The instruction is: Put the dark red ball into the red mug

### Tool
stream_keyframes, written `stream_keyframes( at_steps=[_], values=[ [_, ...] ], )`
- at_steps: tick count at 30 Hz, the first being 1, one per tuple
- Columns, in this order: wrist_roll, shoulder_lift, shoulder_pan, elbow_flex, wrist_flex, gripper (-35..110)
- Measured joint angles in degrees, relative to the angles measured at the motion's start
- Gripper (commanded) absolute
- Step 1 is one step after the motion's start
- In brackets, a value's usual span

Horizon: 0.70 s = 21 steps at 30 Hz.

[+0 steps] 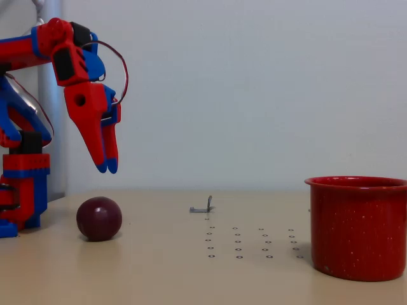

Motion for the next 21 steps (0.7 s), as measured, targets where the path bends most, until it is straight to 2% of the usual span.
stream_keyframes(
  at_steps=[3,8,11,13,17,21],
  values=[
    [3.7,-0.2,-1.1,-2.5,1.2,5],
    [17.9,1.1,-5.2,-3.0,4.1,3],
    [34.3,6.6,-9.3,-2.6,2.7,2],
    [48.6,12.2,-12.8,2.3,-3.8,-1],
    [73.1,22.5,-17.4,19.2,-13.8,-2],
    [89.6,38.8,-20.2,39.4,-20.5,-2]
  ],
)
